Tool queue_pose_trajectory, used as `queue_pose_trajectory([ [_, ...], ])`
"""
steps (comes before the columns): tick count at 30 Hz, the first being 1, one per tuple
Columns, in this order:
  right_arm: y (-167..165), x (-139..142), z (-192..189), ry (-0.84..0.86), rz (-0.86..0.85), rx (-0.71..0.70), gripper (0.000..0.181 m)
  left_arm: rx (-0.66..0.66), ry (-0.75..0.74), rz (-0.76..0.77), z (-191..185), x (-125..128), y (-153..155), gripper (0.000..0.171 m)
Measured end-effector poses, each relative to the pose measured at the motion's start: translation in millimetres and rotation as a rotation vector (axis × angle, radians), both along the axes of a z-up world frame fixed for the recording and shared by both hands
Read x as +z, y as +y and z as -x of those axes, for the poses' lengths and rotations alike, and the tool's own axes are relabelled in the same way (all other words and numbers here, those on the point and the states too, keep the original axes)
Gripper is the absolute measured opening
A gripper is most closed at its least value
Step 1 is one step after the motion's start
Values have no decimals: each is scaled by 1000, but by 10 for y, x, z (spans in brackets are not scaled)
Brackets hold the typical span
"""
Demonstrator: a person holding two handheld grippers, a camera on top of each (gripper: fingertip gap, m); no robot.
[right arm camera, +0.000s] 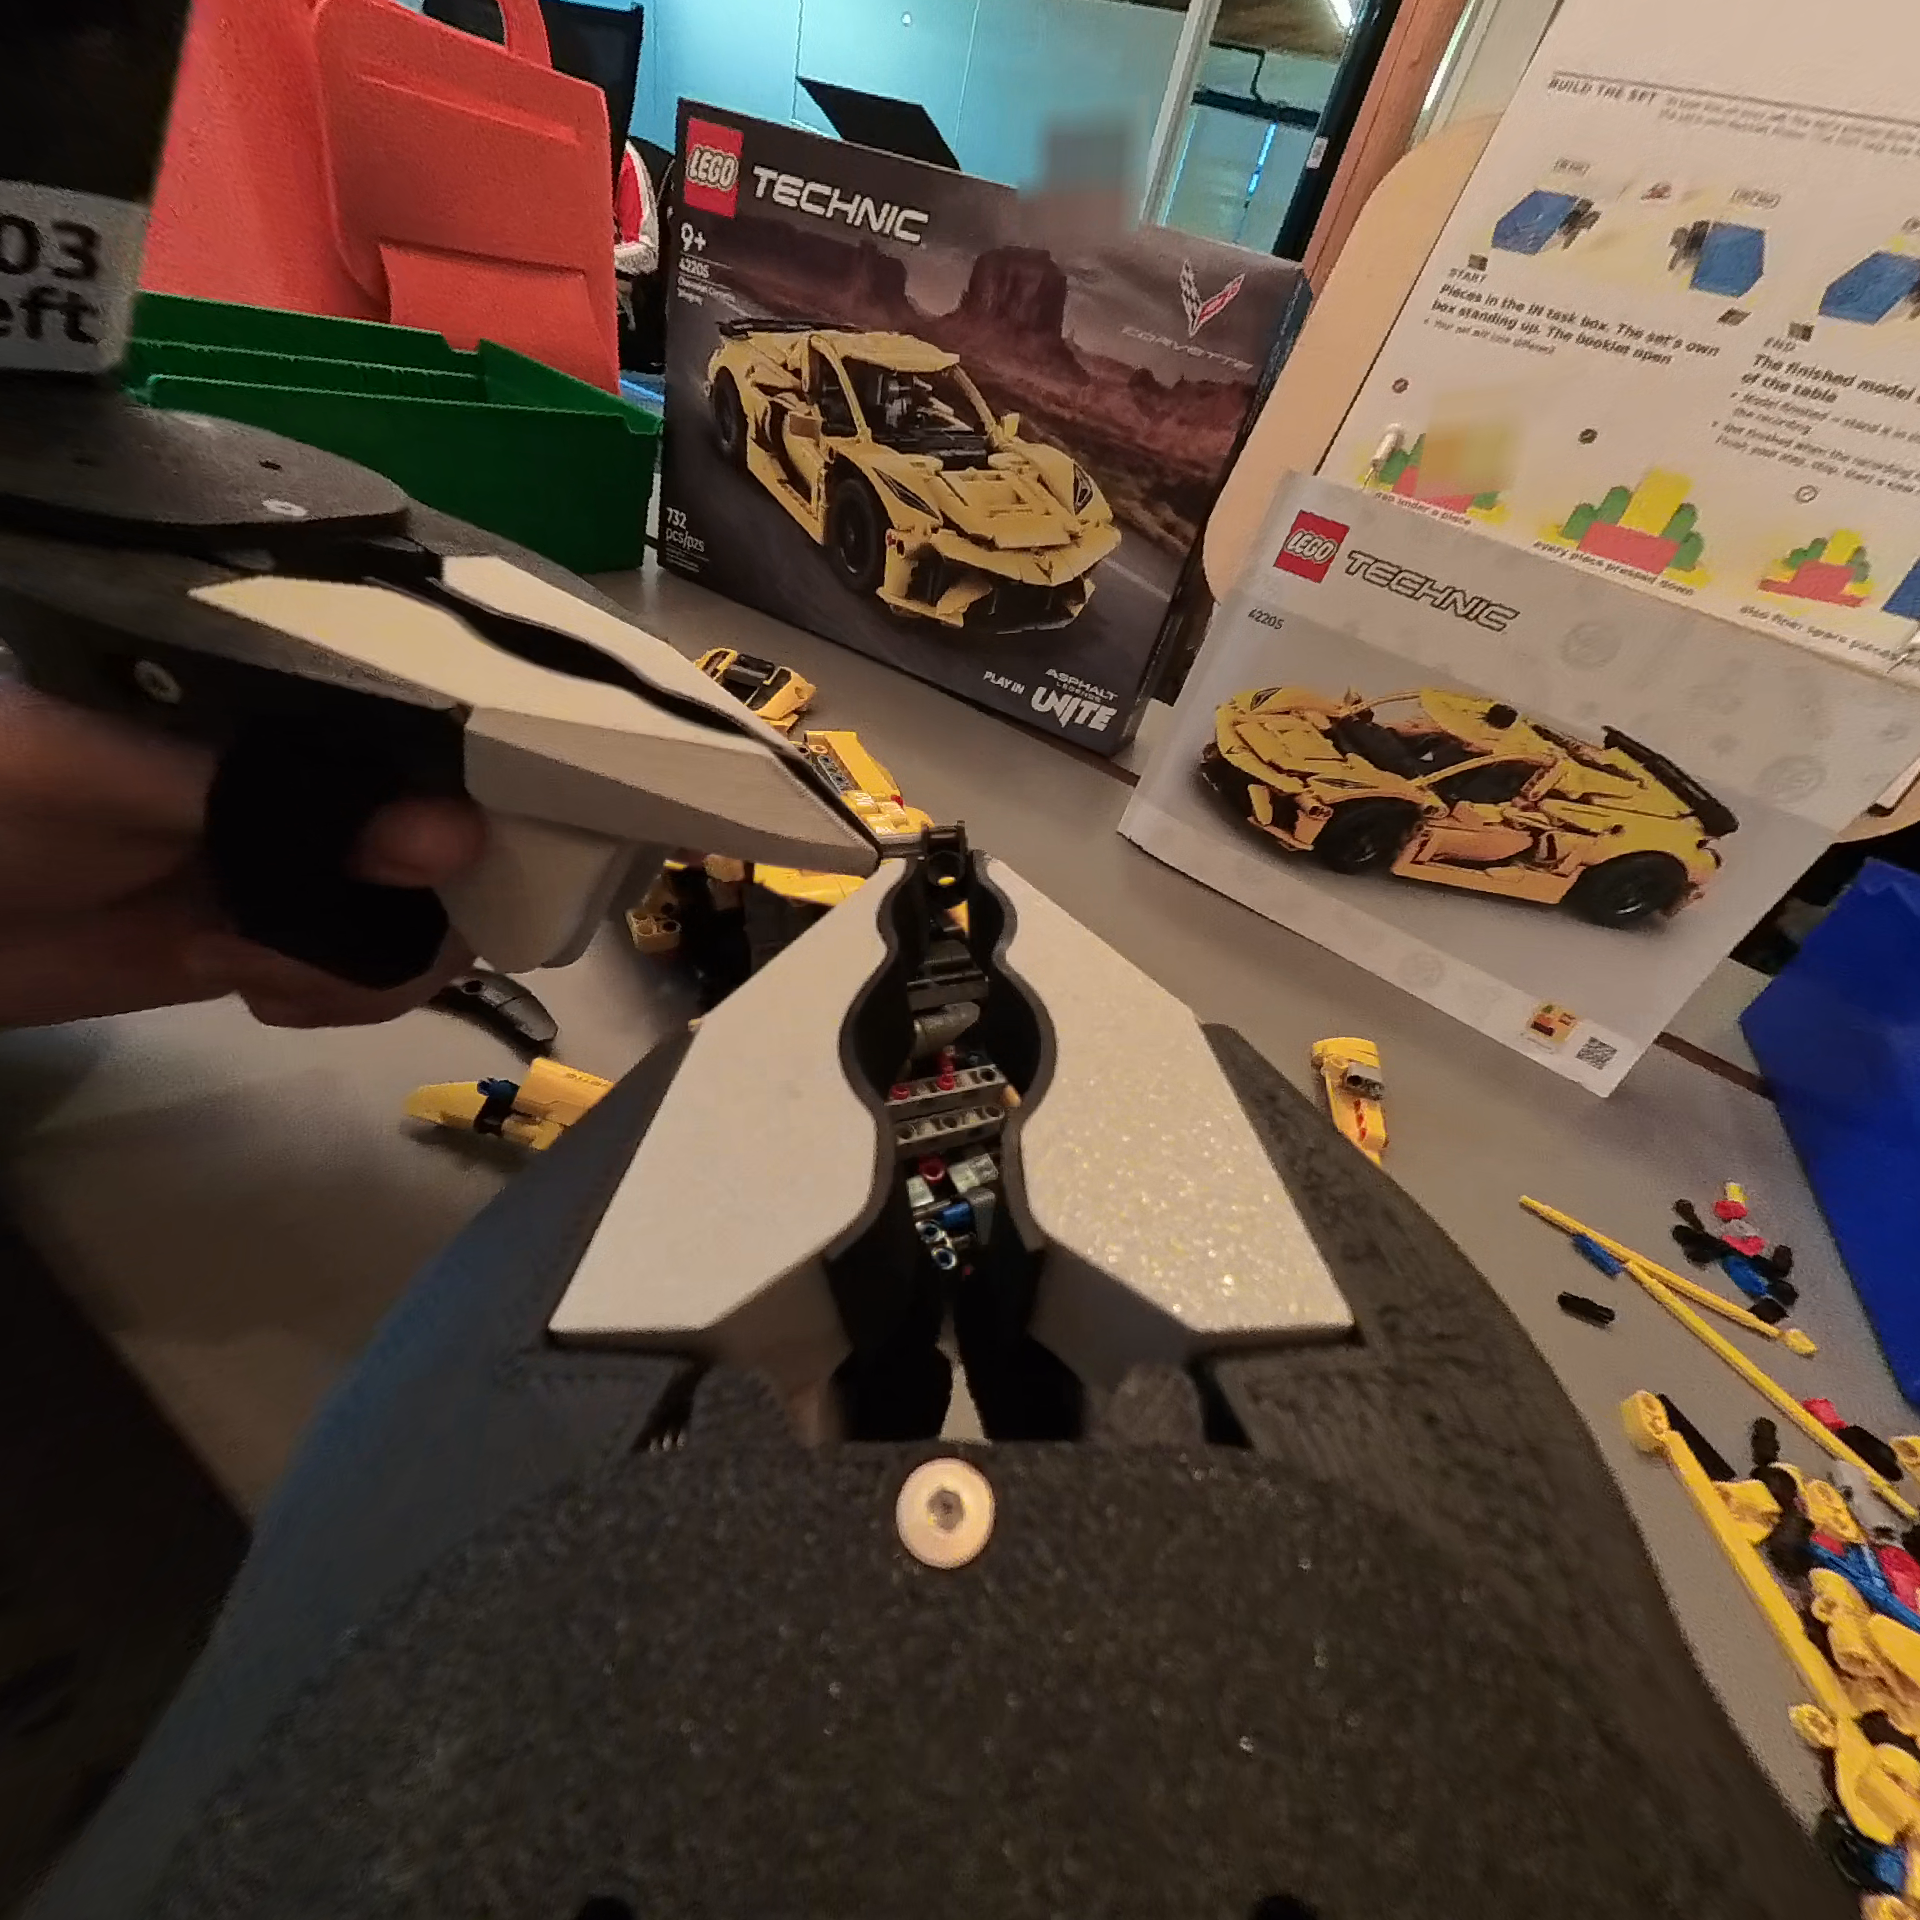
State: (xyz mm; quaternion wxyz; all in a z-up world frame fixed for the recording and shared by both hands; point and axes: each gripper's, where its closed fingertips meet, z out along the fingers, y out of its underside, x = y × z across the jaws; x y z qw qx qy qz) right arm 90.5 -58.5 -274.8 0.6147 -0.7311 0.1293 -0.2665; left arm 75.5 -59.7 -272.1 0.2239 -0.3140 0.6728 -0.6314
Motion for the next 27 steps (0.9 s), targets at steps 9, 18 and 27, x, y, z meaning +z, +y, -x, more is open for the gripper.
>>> queue_pose_trajectory([
  [9, -1312, -31, -1108, 294, -238, -267, 6, 64, -143, -32, 120, 153, 199, 2],
  [18, -2295, -1070, -2062, 547, 341, -441, 11, -97, -29, -202, 166, -289, -243, 3],
  [27, -2607, -328, -1635, 439, 17, -499, 31, -117, 312, -337, -792, -414, -1067, 3],
])
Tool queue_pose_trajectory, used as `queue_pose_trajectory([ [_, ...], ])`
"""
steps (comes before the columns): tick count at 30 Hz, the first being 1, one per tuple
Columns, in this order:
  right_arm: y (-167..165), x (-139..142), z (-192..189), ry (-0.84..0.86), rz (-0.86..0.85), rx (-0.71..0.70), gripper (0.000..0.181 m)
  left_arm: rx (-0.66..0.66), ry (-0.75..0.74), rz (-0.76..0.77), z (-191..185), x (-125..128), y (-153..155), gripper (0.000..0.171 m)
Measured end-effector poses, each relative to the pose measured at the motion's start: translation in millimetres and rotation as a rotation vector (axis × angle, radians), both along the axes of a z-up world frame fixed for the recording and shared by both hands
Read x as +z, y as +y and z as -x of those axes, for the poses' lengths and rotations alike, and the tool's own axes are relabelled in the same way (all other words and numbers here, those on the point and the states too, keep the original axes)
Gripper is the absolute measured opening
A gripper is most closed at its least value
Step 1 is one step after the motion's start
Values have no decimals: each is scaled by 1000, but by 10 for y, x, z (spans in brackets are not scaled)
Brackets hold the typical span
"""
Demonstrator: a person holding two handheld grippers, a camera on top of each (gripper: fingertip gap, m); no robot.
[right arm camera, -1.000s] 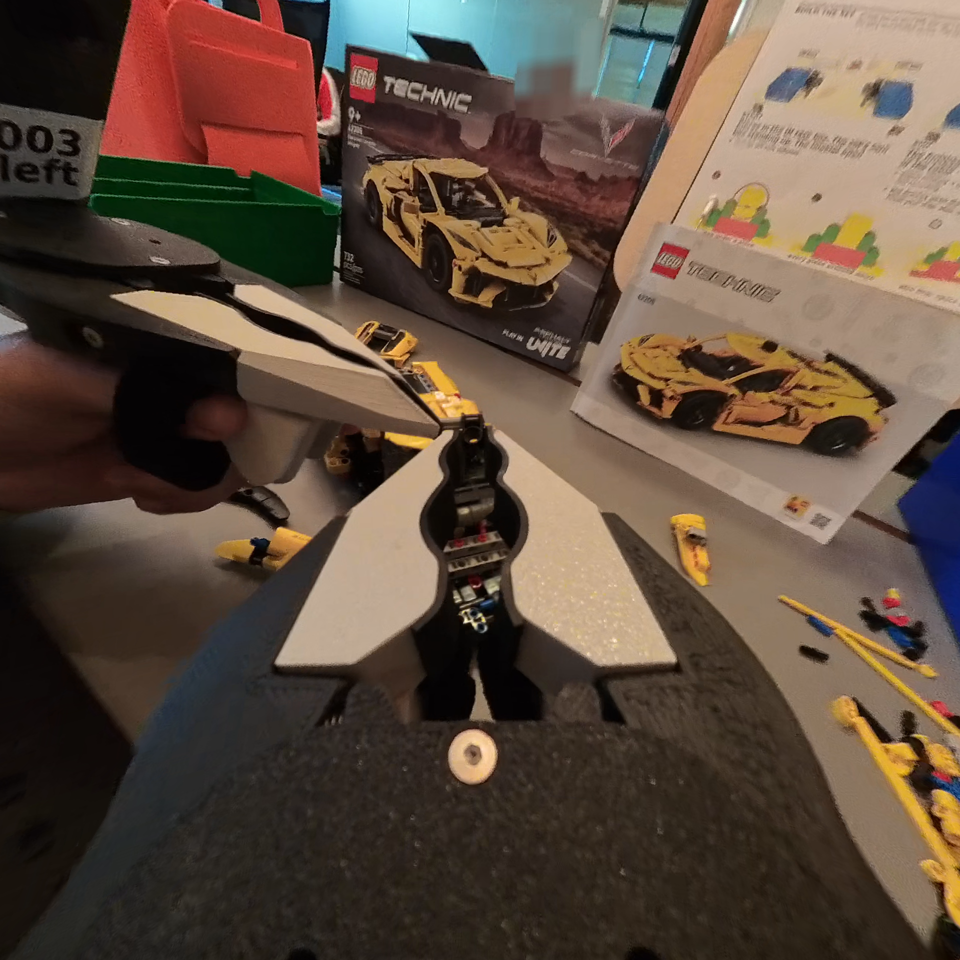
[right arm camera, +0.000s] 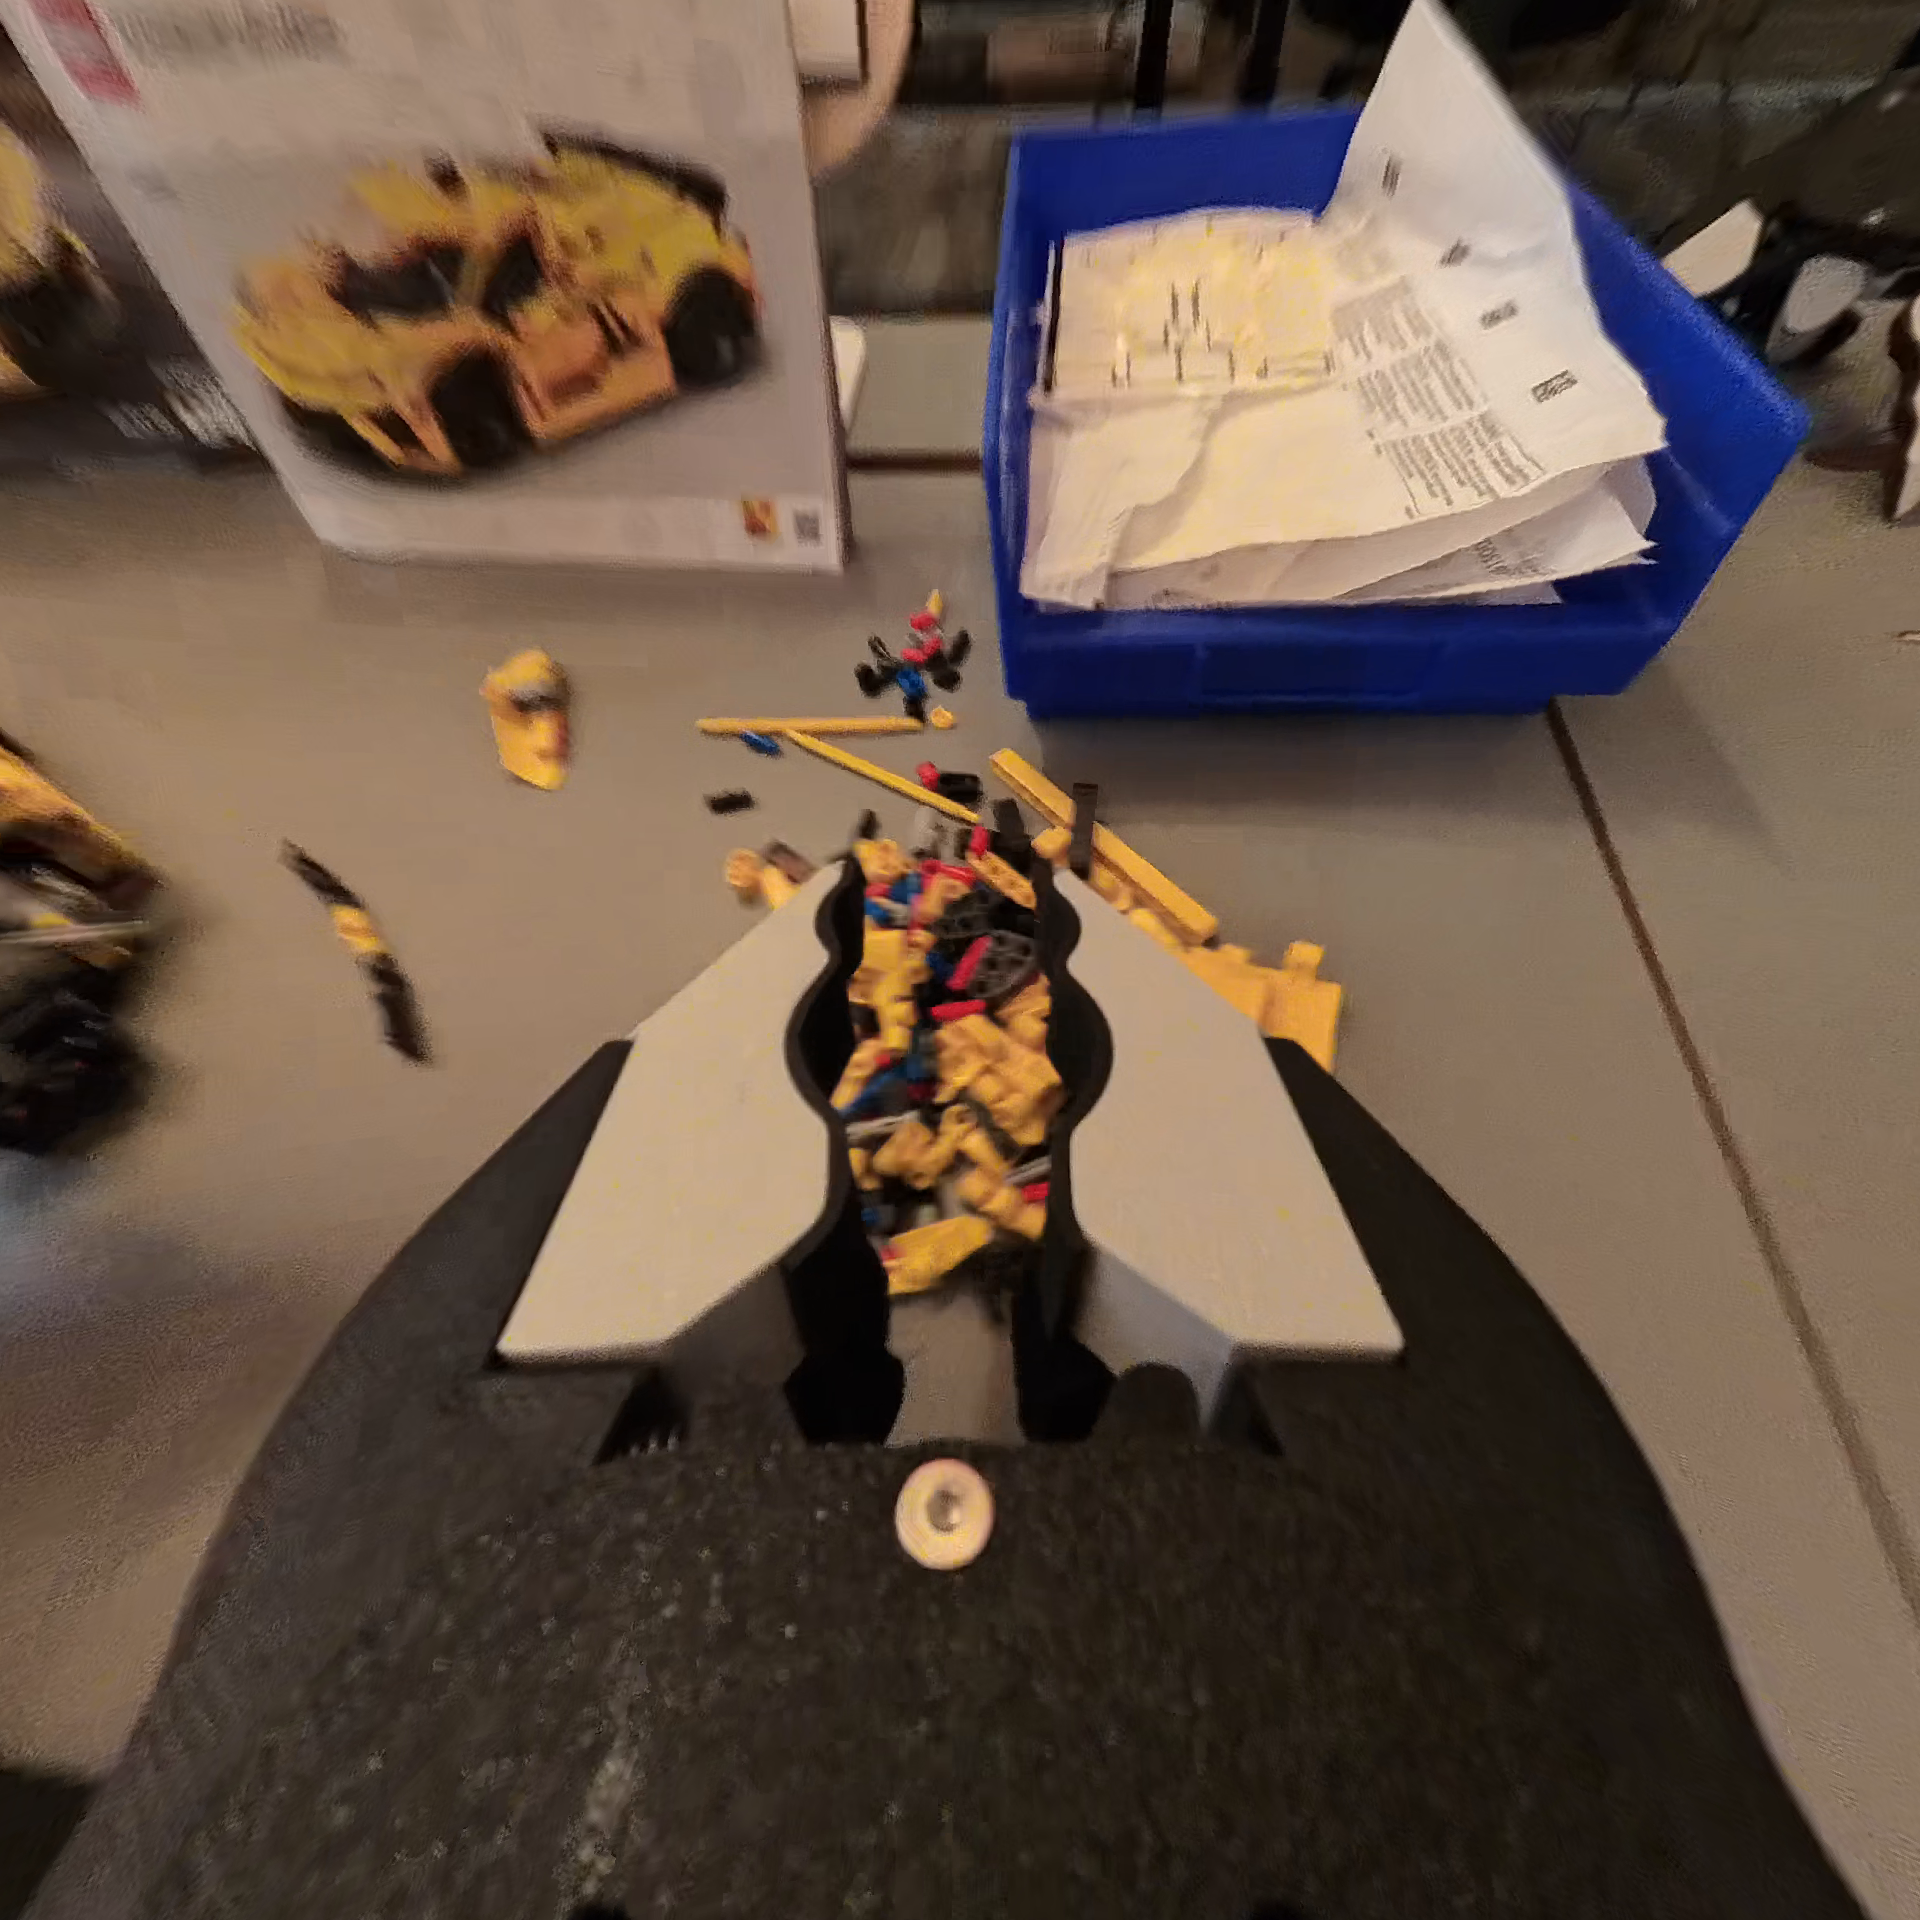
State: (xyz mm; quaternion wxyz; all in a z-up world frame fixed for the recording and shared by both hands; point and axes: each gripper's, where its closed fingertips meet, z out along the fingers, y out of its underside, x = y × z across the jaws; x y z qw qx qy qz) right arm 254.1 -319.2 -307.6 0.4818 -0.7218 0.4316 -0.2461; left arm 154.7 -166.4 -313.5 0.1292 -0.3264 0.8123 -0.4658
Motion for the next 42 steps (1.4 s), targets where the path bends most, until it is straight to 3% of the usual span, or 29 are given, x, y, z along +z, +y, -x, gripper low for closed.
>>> queue_pose_trajectory([
  [4, 259, 179, 600, -65, -294, 44, 26, -39, 123, -9, -732, -147, -665, 3],
  [7, 356, 170, 945, -122, -347, 64, 26, -116, 209, -21, -1065, -310, -1099, 3],
  [11, 274, 248, 1115, -228, -337, 81, 26, -133, 226, -118, -1299, -459, -1319, 4],
  [14, 216, 92, 1077, -209, -284, 80, 25, -105, 211, -141, -1361, -400, -1292, 23],
  [18, 224, 14, 1065, -153, -343, 107, 24, -119, 213, -139, -1164, -248, -1016, 38],
  [21, 232, -3, 1067, -133, -359, 119, 24, -114, 169, -39, -897, 104, -695, 41],
  [24, 256, -7, 1075, -140, -338, 124, 23, -117, 145, 80, -506, 454, -262, 43],
  [28, 441, -12, 1161, -137, -254, 212, 21, -4, 108, 144, 38, 714, 611, 43],
  [30, 657, -33, 1308, -116, -170, 328, 22, 119, 51, 106, 348, 655, 1164, 43],
  [32, 936, -52, 1507, -93, -114, 460, 23, 203, 28, 36, 730, 410, 1633, 43],
  [34, 1283, -132, 1753, -8, -69, 621, 26, 260, 75, 1, 1109, 115, 1897, 43],
  [36, 1686, -281, 2080, 99, 21, 842, 32, 273, 88, 33, 1413, -44, 1909, 43],
  [39, 2192, -467, 2408, 107, 160, 1129, 32, 204, 58, -27, 1759, -261, 1754, 43],
  [42, 2491, -690, 2418, 173, 238, 1227, 43, 225, -8, -109, 1863, -373, 1727, 42],
])
